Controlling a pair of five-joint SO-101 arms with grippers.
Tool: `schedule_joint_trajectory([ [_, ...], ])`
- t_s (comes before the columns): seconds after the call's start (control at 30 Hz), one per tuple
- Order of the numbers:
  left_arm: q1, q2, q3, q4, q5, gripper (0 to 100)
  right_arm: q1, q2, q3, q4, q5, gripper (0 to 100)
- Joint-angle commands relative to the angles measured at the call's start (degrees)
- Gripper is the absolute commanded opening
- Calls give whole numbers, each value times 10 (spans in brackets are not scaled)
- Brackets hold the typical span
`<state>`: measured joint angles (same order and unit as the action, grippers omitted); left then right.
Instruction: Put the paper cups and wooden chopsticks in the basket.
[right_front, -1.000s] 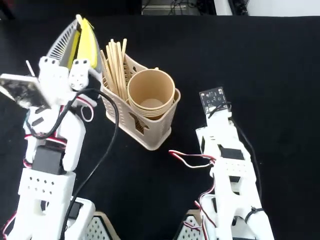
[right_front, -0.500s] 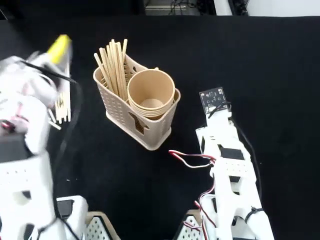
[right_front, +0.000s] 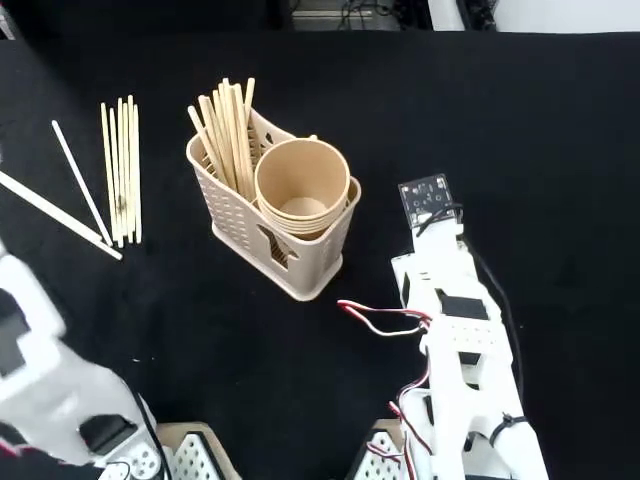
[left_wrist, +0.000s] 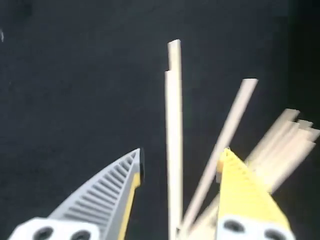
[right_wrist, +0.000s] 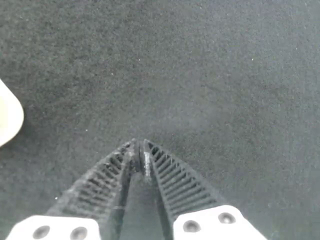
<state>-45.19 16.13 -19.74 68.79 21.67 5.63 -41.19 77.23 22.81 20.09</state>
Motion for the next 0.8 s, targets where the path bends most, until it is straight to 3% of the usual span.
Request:
schedule_joint_trajectory([
  [0.0,-19,135,-138,3,-5,248,-8,-11,-1,-9,4,14],
  [0.3,7,375,-342,3,43,243,-8,-11,-1,-9,4,14],
  [0.77,14,531,-506,78,44,59,-9,-14,3,-10,4,14],
])
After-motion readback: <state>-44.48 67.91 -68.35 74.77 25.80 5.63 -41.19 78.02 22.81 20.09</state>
